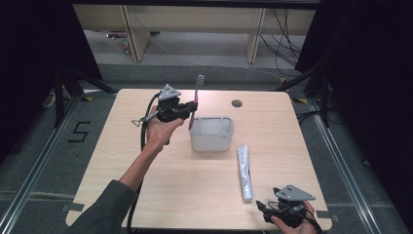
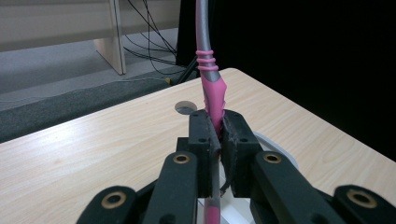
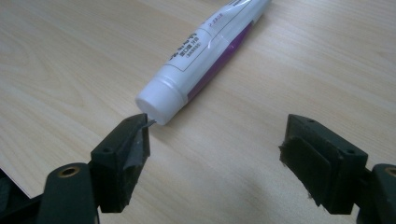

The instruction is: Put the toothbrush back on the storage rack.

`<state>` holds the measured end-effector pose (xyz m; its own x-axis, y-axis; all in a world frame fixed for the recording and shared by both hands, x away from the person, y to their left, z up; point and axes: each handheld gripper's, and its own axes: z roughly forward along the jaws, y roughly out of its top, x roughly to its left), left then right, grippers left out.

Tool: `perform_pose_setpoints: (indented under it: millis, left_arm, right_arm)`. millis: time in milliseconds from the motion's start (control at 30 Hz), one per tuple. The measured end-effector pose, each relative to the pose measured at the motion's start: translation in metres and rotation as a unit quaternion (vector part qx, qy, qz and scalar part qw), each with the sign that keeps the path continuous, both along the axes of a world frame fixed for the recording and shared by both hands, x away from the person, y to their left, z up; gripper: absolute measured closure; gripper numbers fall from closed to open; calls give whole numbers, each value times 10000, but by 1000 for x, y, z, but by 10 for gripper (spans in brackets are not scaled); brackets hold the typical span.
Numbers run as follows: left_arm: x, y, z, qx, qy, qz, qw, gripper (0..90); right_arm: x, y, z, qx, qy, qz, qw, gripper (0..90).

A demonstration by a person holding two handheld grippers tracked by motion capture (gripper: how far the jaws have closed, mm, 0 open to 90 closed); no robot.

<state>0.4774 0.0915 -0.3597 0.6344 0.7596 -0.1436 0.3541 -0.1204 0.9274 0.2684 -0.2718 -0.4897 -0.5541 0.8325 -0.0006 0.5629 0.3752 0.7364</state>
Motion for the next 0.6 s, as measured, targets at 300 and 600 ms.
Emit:
perform_pose_setpoints:
  millis: [300,600]
  left_arm:
    - [12,-9,-5,-70,9,168,9998,828]
    - [17,-15,-12,-81,53,247,9996,827]
  right_arm:
    - [0,1,0,-31,-74,49,10000,238]
    - [1,1,0,-39,-107,105,9999,238]
